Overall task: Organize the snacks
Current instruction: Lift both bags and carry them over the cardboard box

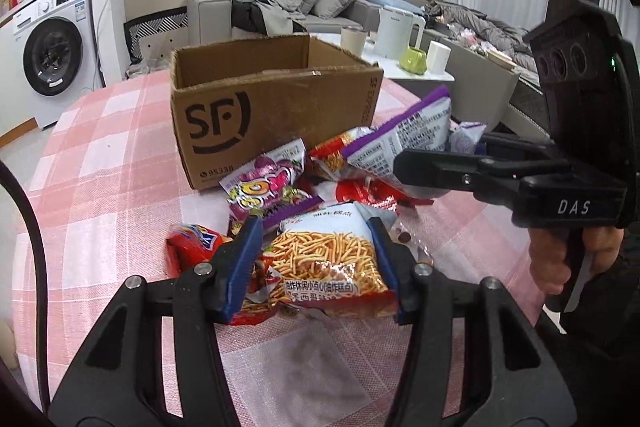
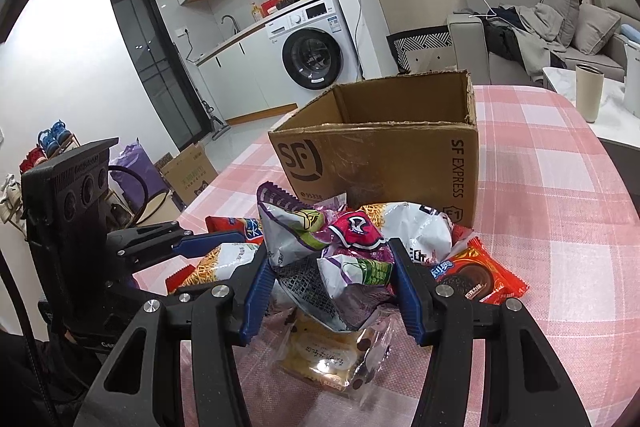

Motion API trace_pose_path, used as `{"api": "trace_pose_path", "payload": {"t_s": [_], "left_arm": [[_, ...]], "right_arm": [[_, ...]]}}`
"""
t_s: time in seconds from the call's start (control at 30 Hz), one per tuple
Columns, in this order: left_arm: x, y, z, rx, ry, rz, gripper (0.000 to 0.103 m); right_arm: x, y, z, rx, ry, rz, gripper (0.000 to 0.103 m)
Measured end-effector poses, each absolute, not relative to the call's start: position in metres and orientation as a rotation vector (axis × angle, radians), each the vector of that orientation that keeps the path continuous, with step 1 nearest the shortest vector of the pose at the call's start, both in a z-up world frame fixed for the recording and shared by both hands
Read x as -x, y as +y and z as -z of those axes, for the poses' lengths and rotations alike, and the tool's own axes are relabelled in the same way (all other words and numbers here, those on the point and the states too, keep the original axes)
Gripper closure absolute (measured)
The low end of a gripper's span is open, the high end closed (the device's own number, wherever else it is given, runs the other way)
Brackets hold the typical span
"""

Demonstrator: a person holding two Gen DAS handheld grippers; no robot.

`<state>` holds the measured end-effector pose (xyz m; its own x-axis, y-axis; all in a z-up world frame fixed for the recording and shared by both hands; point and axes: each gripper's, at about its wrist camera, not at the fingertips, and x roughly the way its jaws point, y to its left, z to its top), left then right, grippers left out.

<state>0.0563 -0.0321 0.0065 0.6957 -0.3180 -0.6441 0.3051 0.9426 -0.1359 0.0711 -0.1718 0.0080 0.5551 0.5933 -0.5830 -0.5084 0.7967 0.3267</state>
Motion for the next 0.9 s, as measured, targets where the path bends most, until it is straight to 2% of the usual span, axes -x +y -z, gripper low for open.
{"api": "trace_pose_path", "payload": {"t_s": [0.9], "left_arm": [[-0.04,-0.006,-0.063,0.104,0.568,0.282,0.054]], "right_arm": [[-0.061,-0.185,-0.035,-0.163,0.649,-0.633,0.047]]}}
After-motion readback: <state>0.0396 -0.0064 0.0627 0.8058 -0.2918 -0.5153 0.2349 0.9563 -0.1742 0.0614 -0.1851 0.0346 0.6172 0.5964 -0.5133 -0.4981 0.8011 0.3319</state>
